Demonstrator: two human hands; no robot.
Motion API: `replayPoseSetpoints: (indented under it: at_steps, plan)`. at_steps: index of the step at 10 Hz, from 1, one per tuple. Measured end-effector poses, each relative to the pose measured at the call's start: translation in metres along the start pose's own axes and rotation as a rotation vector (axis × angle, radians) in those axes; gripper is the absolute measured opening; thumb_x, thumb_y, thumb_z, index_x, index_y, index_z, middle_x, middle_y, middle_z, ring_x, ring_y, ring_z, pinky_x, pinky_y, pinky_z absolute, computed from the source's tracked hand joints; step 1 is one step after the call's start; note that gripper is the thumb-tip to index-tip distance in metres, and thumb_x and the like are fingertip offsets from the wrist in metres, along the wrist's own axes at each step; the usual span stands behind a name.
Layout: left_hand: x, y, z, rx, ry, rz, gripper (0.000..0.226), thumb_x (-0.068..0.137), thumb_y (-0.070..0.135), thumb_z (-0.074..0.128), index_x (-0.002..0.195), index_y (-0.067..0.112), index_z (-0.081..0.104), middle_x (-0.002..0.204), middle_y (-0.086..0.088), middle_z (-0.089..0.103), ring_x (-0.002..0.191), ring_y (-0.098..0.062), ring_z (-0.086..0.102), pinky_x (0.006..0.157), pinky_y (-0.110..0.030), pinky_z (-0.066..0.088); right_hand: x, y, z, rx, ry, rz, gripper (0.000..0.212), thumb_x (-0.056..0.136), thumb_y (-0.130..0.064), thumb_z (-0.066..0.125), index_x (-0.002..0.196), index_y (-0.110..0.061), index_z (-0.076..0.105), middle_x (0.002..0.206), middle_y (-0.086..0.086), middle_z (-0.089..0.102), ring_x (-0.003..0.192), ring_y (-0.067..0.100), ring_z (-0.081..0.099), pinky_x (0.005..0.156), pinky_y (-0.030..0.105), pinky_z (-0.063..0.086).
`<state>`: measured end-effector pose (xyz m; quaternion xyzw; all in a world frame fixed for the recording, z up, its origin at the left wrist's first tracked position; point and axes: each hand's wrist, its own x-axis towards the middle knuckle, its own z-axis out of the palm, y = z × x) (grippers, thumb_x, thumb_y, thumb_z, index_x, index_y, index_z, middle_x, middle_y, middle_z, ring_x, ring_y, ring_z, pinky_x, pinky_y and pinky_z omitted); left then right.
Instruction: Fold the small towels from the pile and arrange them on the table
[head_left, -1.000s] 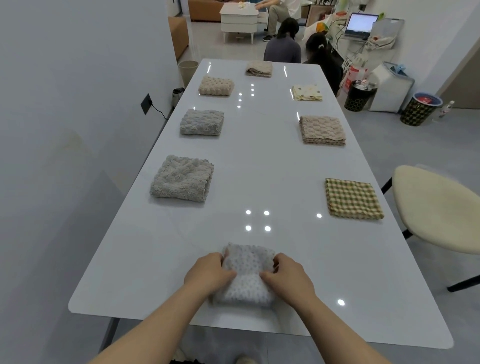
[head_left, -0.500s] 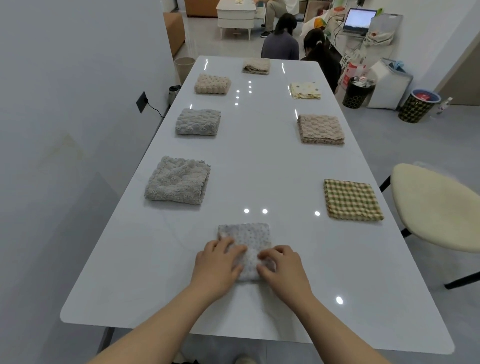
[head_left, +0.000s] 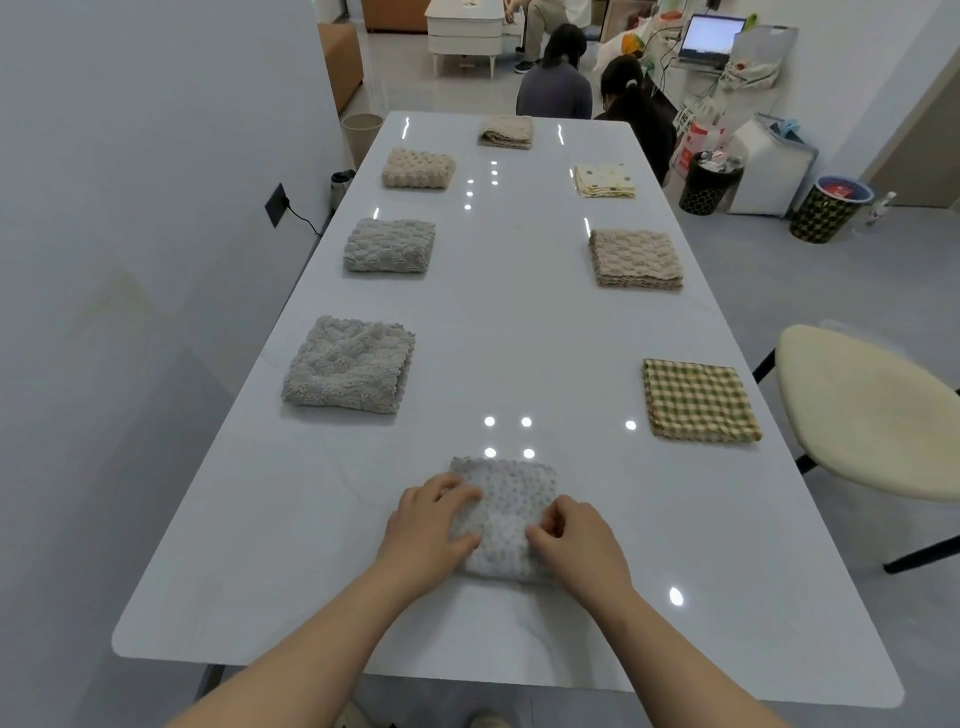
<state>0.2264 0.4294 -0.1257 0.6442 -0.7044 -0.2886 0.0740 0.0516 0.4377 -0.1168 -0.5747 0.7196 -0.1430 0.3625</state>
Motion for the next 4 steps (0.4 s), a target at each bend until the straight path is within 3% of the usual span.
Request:
replayPoseSetpoints:
  at_steps: [1,2,3,4]
  plan:
    - [0.001,0.0,-0.003,-0.092,0.157,-0.092,0.038,0.091,0.021,0.051,0.128,0.016,0.047,0.133,-0.004,0.045,0.123,-0.024,0.042,0.1,-0.028,0.031,-0.004,0.003,-0.007,0.145,0.026,-0.021,0.012,0.085,-0.021,0.056,0.075,-0.019,0.049,0.08,-0.001,0.056,0.069,0.01,0.051,0.059,0.019,0.039]
    - [-0.006,-0.006,-0.012,0.164,0.228,-0.254,0.038,0.094,0.021,0.038,0.133,0.021,0.04,0.136,0.0,0.042,0.124,-0.023,0.04,0.097,-0.033,0.035,-0.007,0.004,-0.019,0.283,0.065,-0.003,0.002,0.089,-0.019,0.054,0.088,-0.018,0.055,0.083,-0.005,0.058,0.073,0.005,0.052,0.06,0.014,0.039]
    - [-0.012,-0.015,-0.011,0.342,0.215,-0.222,0.039,0.095,0.027,0.035,0.134,0.023,0.037,0.137,0.003,0.039,0.125,-0.021,0.037,0.095,-0.033,0.034,-0.004,0.003,-0.037,0.379,0.149,0.0,0.008,0.087,-0.015,0.057,0.084,-0.022,0.057,0.081,-0.007,0.059,0.075,0.011,0.056,0.066,0.02,0.043]
    - [-0.014,-0.017,-0.011,0.362,0.159,-0.171,0.042,0.094,0.032,0.036,0.136,0.023,0.038,0.139,0.001,0.039,0.125,-0.025,0.037,0.098,-0.035,0.031,-0.006,-0.004,-0.072,0.56,0.304,-0.069,0.023,0.086,-0.007,0.059,0.076,-0.027,0.056,0.073,-0.004,0.06,0.07,0.02,0.057,0.067,0.028,0.045]
